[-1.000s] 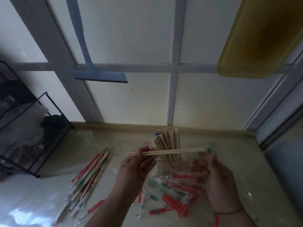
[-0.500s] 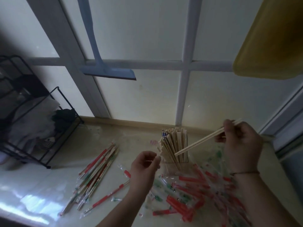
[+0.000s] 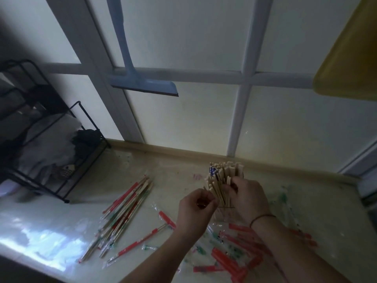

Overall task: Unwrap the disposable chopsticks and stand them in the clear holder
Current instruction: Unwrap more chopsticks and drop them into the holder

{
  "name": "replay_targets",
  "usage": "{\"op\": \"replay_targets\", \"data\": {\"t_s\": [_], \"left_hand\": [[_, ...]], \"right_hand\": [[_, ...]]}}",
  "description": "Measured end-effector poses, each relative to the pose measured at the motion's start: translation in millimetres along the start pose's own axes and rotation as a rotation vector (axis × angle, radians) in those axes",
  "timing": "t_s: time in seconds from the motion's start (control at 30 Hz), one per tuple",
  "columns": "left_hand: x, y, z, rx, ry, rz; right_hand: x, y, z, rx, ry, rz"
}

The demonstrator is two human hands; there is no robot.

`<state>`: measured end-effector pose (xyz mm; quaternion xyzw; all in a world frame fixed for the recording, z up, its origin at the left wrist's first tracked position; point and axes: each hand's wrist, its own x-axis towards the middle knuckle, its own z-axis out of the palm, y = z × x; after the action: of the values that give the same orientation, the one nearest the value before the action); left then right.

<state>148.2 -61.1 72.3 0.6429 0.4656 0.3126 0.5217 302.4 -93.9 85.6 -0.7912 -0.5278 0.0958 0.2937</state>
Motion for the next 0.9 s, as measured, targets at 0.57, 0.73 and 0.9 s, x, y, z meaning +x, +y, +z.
{"op": "replay_targets", "data": {"t_s": [0.57, 0.73, 0.9], "left_hand": [[-6.7, -24.2, -11.2, -0.011, -0.027, 0.032], [-13.9, -40.9, -39.2, 0.105, -0.032, 0.002], [-18.4, -84.7, -101.5, 0.446, 0.061, -0.086]], "right_hand": [[-22.5, 6.7, 7.7, 0.129, 0.154, -0.025], [-33.1, -31.7, -1.7, 0.204, 0.47, -0.425], [-38.3, -89.0, 38.5, 0.282, 0.219, -0.716]]}}
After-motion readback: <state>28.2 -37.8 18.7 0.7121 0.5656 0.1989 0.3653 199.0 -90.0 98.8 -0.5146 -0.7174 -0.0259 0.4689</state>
